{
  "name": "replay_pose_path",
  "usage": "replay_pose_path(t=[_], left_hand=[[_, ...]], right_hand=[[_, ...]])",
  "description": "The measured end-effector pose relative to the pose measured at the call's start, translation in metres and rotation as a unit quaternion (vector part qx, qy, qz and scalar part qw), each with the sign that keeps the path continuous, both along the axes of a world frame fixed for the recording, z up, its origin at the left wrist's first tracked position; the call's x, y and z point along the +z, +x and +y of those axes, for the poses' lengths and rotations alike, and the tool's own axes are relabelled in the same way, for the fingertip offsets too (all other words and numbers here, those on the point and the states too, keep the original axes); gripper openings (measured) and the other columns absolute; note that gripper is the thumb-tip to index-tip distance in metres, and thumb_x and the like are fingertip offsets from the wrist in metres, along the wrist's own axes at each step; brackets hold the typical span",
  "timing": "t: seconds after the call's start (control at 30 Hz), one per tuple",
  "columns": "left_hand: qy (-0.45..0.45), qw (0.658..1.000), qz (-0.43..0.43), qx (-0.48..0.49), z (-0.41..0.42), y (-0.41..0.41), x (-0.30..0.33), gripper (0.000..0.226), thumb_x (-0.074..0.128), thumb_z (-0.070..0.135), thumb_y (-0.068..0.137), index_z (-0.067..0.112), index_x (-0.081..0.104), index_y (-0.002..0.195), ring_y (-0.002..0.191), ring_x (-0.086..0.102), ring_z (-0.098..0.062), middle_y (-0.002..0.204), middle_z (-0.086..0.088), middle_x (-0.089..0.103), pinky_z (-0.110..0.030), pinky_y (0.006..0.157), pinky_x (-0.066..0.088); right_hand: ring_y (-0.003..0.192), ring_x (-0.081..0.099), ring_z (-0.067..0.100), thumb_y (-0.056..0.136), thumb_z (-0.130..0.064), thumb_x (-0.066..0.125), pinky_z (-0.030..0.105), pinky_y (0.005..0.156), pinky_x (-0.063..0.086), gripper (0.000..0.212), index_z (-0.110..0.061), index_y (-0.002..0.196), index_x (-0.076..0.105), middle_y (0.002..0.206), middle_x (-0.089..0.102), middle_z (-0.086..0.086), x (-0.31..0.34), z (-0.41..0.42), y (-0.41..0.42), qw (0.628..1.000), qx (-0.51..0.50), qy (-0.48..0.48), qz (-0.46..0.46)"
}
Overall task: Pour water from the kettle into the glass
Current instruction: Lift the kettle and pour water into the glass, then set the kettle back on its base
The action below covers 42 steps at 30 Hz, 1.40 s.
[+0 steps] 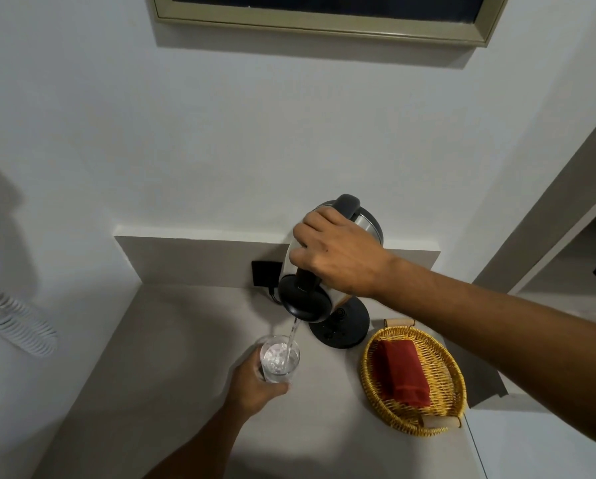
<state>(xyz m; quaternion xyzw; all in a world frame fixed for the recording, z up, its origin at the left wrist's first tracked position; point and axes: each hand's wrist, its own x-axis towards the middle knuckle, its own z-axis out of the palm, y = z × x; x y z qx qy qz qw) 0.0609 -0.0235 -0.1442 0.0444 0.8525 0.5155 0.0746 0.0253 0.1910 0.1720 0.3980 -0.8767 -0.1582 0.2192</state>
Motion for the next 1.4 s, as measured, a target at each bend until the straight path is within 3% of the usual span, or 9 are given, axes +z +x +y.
replay_pose_path(t=[0.43,0.6,0.7,0.87,0.97,1.07,1.27,1.33,1.4], left_hand=[[0.008,1.0,0.002,-0.005,0.0,-0.002,-0.005,0.088,0.102,0.03,0.048,0.052,0.064,0.124,0.109,0.074,0.0,0.118,0.024,0.077,-0.027,0.092,0.064],[0.011,1.0,-0.016,-0.006,0.001,-0.003,-0.006,0.09,0.102,0.026,0.048,0.05,0.065,0.127,0.11,0.074,0.0,0.119,0.022,0.078,-0.022,0.091,0.061],[0.02,0.999,-0.032,-0.002,0.002,-0.002,-0.004,0.086,0.102,0.02,0.051,0.053,0.066,0.121,0.108,0.072,0.006,0.118,0.029,0.076,-0.011,0.085,0.058],[0.018,0.998,-0.065,0.018,0.003,0.002,0.002,0.087,0.101,0.007,0.052,0.054,0.062,0.113,0.102,0.066,0.023,0.105,0.051,0.069,0.005,0.079,0.048],[0.006,0.997,-0.079,0.024,0.001,0.004,0.003,0.087,0.102,0.007,0.052,0.055,0.061,0.113,0.096,0.064,0.029,0.1,0.055,0.067,0.007,0.077,0.046],[-0.005,0.994,-0.103,0.025,0.001,0.003,0.005,0.082,0.102,0.012,0.052,0.057,0.061,0.108,0.092,0.065,0.028,0.096,0.054,0.068,0.004,0.073,0.049],[-0.01,0.992,-0.121,0.029,0.0,0.005,0.008,0.079,0.1,0.015,0.051,0.053,0.065,0.11,0.094,0.069,0.022,0.101,0.047,0.073,-0.002,0.073,0.054],[-0.003,0.992,-0.123,0.027,0.001,0.007,0.012,0.079,0.098,0.021,0.048,0.054,0.063,0.11,0.094,0.067,0.025,0.1,0.049,0.071,0.001,0.072,0.052],[0.0,0.992,-0.124,0.025,0.002,0.008,0.017,0.077,0.095,0.033,0.043,0.052,0.065,0.111,0.095,0.069,0.022,0.1,0.046,0.073,-0.002,0.074,0.053]], right_hand=[[0.091,0.049,0.029,0.091,-0.01,0.049,0.043,0.089,0.038,0.015,-0.012,0.091,0.064,0.089,0.056,0.009,-0.012,0.0,-0.004,1.0,-0.003,-0.015,-0.007],[0.09,0.049,0.027,0.086,-0.012,0.062,0.043,0.089,0.036,0.007,-0.014,0.092,0.063,0.089,0.055,0.007,-0.037,0.01,-0.006,0.997,-0.028,-0.07,-0.032],[0.095,0.048,0.026,0.082,-0.015,0.068,0.037,0.089,0.029,0.011,-0.018,0.092,0.064,0.091,0.054,0.004,-0.061,0.029,-0.007,0.982,-0.092,-0.146,-0.072],[0.092,0.047,0.027,0.066,0.0,0.079,0.036,0.079,0.034,0.03,-0.017,0.089,0.07,0.089,0.057,0.004,-0.102,0.075,-0.014,0.883,-0.207,-0.4,-0.136],[0.089,0.04,0.014,0.065,0.006,0.077,0.021,0.073,0.031,0.035,-0.017,0.091,0.072,0.087,0.053,-0.002,-0.126,0.094,-0.018,0.812,-0.254,-0.505,-0.144],[0.081,0.045,0.012,0.067,0.011,0.071,0.01,0.069,0.032,0.034,-0.019,0.082,0.069,0.079,0.052,-0.007,-0.144,0.104,-0.023,0.756,-0.294,-0.57,-0.13],[0.08,0.055,0.019,0.07,0.015,0.063,0.031,0.075,0.046,0.047,-0.031,0.079,0.061,0.079,0.056,-0.013,-0.177,0.105,-0.028,0.637,-0.358,-0.665,-0.152],[0.079,0.057,0.016,0.073,0.01,0.061,0.032,0.075,0.05,0.046,-0.036,0.076,0.06,0.081,0.06,-0.006,-0.182,0.109,-0.031,0.6,-0.378,-0.687,-0.161],[0.071,0.057,0.003,0.073,0.009,0.061,0.025,0.066,0.048,0.049,-0.04,0.068,0.059,0.075,0.06,-0.013,-0.184,0.113,-0.033,0.597,-0.377,-0.692,-0.152]])
